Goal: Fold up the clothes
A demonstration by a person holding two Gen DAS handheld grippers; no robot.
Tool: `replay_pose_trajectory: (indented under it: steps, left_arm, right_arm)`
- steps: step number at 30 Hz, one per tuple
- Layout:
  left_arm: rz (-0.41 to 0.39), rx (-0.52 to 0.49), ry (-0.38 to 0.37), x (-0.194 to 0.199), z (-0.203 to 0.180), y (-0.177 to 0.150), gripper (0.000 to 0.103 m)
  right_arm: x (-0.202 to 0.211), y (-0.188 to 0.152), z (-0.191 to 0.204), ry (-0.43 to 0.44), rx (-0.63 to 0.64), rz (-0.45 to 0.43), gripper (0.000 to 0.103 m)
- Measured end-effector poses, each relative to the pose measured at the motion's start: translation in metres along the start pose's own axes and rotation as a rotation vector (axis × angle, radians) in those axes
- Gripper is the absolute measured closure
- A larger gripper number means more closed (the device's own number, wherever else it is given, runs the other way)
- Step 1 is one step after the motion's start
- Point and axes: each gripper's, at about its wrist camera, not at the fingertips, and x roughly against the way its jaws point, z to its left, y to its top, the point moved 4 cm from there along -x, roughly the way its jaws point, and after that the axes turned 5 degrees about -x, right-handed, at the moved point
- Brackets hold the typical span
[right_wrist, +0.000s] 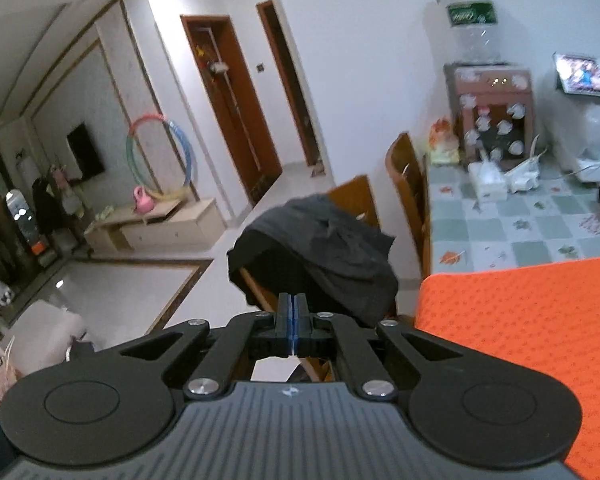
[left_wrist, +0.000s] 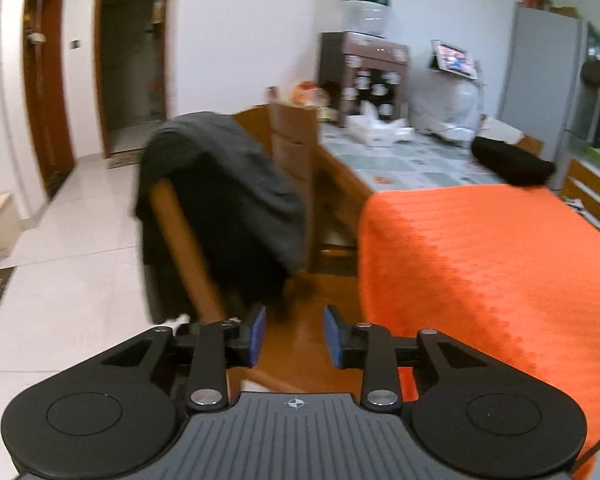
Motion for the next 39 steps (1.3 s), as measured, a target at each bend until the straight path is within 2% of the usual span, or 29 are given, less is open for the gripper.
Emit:
replay_pose_trajectory:
  steps: [3,7,10,12,16,18,22,23,25,28,34,39]
  left_arm:
    - [0.014,0.019,0.049,0.004,0.023,-0.007,0.055]
    - [0.050,0.053,0.092,-0.001,0.050,-0.024,0.048]
    - [0.080,0.087,0.124,-0.011,0.071,-0.040,0.043]
    - [0.092,0.101,0.146,-0.020,0.085,-0.050,0.035]
    - [0.107,0.118,0.176,-0.045,0.112,-0.079,0.029]
    - [0.123,0.124,0.174,-0.061,0.128,-0.099,0.024]
    - [0.155,0.088,0.153,-0.113,0.159,-0.161,0.019]
    - [0.174,0.076,0.142,-0.131,0.167,-0.182,0.019]
    - [0.205,0.054,0.117,-0.167,0.180,-0.224,0.019]
    - [0.210,0.030,0.090,-0.230,0.187,-0.284,0.017]
    - [0.219,-0.019,0.036,-0.358,0.201,-0.404,0.016]
    - [0.226,-0.059,-0.009,-0.464,0.213,-0.504,0.016]
  right_arm:
    - [-0.046,-0.011,0.002,0.003,0.014,0.039,0.097]
    - [-0.114,-0.033,0.012,0.001,0.064,0.094,0.096]
    - [-0.171,-0.059,0.020,0.000,0.103,0.126,0.083]
    - [-0.210,-0.079,0.023,0.003,0.118,0.146,0.066]
    - [-0.294,-0.135,0.032,0.004,0.142,0.220,0.056]
    - [-0.332,-0.165,0.034,-0.010,0.156,0.242,0.046]
    - [-0.409,-0.238,0.037,-0.041,0.160,0.289,0.036]
    - [-0.428,-0.258,0.035,-0.053,0.160,0.294,0.032]
    - [-0.467,-0.300,0.028,-0.084,0.149,0.302,0.030]
    - [-0.527,-0.367,0.012,-0.142,0.109,0.314,0.022]
    - [-0.659,-0.515,-0.042,-0.182,0.142,0.361,0.017]
    - [-0.767,-0.626,-0.113,-0.197,0.223,0.405,0.017]
